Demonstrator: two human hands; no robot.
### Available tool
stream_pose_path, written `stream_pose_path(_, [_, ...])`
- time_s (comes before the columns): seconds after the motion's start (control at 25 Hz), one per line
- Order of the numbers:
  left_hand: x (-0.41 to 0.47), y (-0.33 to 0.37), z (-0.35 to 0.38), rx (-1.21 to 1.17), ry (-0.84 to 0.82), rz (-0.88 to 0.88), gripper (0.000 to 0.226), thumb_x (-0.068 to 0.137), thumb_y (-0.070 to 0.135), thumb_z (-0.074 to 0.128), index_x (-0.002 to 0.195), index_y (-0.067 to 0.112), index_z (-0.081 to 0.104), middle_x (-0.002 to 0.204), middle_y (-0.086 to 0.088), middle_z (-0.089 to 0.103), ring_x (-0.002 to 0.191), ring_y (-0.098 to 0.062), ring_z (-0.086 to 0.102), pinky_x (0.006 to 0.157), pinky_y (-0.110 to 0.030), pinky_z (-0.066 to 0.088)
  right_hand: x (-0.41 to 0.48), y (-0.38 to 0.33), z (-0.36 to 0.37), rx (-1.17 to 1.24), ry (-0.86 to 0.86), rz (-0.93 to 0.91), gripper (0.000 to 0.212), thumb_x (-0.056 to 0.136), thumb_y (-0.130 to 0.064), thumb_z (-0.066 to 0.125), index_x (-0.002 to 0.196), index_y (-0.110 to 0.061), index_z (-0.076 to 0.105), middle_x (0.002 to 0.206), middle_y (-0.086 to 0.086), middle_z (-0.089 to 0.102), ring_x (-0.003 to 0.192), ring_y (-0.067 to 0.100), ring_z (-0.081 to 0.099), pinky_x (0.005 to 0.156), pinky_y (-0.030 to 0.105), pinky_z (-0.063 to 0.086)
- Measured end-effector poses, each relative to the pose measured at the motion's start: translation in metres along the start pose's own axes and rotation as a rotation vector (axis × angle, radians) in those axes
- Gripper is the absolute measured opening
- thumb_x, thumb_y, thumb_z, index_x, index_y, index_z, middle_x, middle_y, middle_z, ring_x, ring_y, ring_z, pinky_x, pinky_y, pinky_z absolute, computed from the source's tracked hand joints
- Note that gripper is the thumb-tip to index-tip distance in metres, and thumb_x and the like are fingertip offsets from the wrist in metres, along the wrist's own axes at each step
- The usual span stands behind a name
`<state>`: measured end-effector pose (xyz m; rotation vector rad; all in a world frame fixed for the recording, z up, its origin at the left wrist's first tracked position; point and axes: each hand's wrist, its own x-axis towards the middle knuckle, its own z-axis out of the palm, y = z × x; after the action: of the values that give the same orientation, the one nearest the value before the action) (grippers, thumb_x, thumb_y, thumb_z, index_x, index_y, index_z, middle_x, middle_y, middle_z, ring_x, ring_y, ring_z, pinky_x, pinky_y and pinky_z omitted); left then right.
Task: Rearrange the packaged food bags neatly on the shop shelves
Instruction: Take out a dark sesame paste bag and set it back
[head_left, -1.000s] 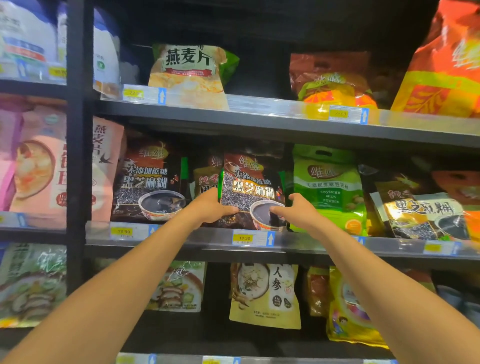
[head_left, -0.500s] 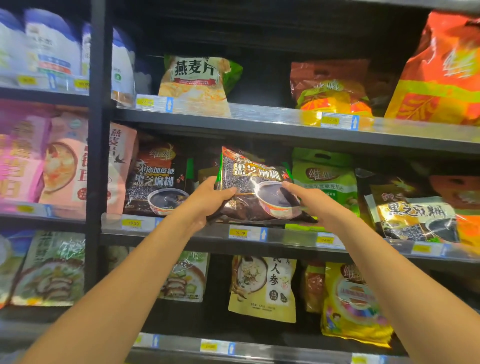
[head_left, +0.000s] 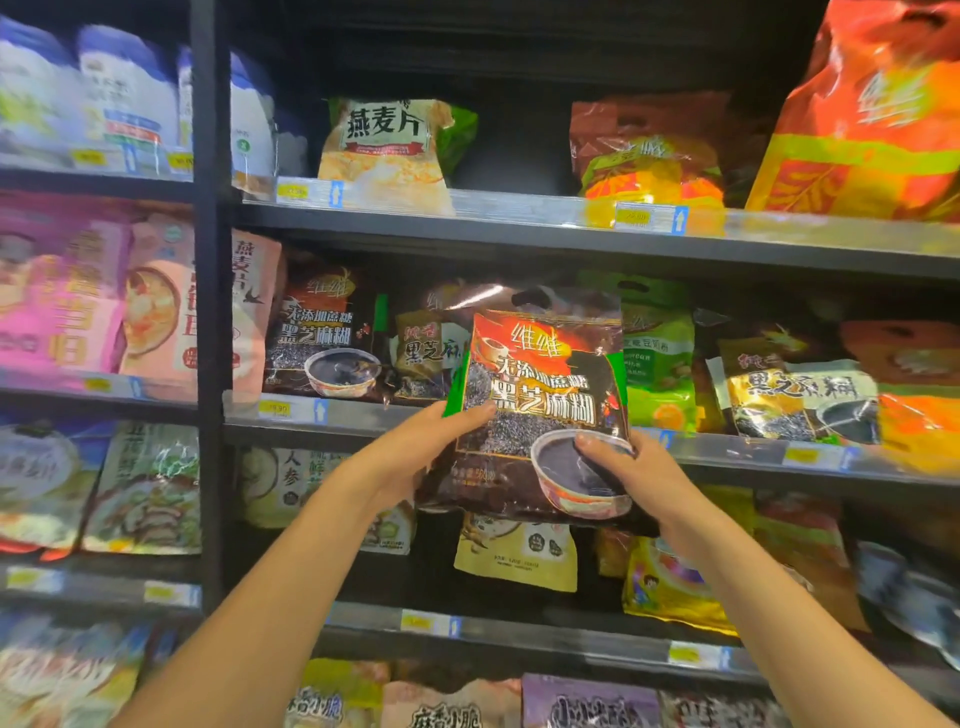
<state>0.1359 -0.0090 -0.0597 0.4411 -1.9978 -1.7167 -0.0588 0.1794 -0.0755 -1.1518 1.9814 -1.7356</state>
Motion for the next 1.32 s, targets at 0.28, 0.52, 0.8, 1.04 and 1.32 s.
stream_pose_path(0.28, [-0.025,-0.013,0.038,-0.19,0.012,0.014,0.048,0.089,0.044,0.077,0.134,0.03,0.065,0.122,-0.001,0.078,0.116,-0.027,0.072,0.11,-0.052,0.05,-0.04,0.022,-0.007,0.017,0.075,-0.11,0.035,0.08,-0.024,0.088,0.109,-0.029,0.069,0.101,-0.01,0.079,0.092,0.008,0.076,0.077,0.027,0.058])
stream_pose_path(0.52, [-0.046,-0.025,0.047,-0.179,0.173,0.079,0.042,0.089,0.036,0.08,0.127,0.028,0.066,0.115,-0.002,0.08,0.11,-0.027,0.075,0.1,-0.052,0.057,-0.059,0.025,-0.005,0.016,0.023,-0.165,0.042,0.08,-0.023,0.088,0.113,-0.031,0.065,0.106,-0.012,0.076,0.095,0.004,0.073,0.079,0.026,0.058])
stream_pose_path(0.8, [-0.07,-0.019,0.019,-0.201,0.298,0.113,0.038,0.089,0.034,0.081,0.125,0.026,0.069,0.11,0.0,0.081,0.105,-0.025,0.077,0.09,-0.043,0.061,-0.051,0.006,0.024,0.008,-0.065,-0.191,0.039,0.079,-0.026,0.088,0.108,-0.032,0.063,0.103,-0.013,0.074,0.091,0.003,0.071,0.072,0.023,0.055])
stream_pose_path(1.04, [-0.068,-0.012,-0.038,-0.11,0.383,0.102,0.047,0.08,0.048,0.086,0.12,0.03,0.071,0.114,0.001,0.08,0.109,-0.027,0.074,0.104,-0.051,0.054,-0.018,-0.01,0.076,0.028,-0.108,-0.174,0.047,0.079,-0.03,0.089,0.12,-0.022,0.067,0.108,-0.005,0.078,0.094,0.01,0.075,0.077,0.028,0.06])
stream_pose_path(1.32, [-0.043,0.006,-0.14,0.002,0.449,0.101,0.083,0.055,0.073,0.09,0.123,0.028,0.069,0.116,-0.003,0.079,0.108,-0.03,0.074,0.103,-0.051,0.055,0.037,-0.048,0.158,0.016,-0.179,-0.114,0.034,0.079,-0.042,0.087,0.105,-0.022,0.076,0.1,-0.004,0.082,0.094,0.015,0.077,0.086,0.034,0.06])
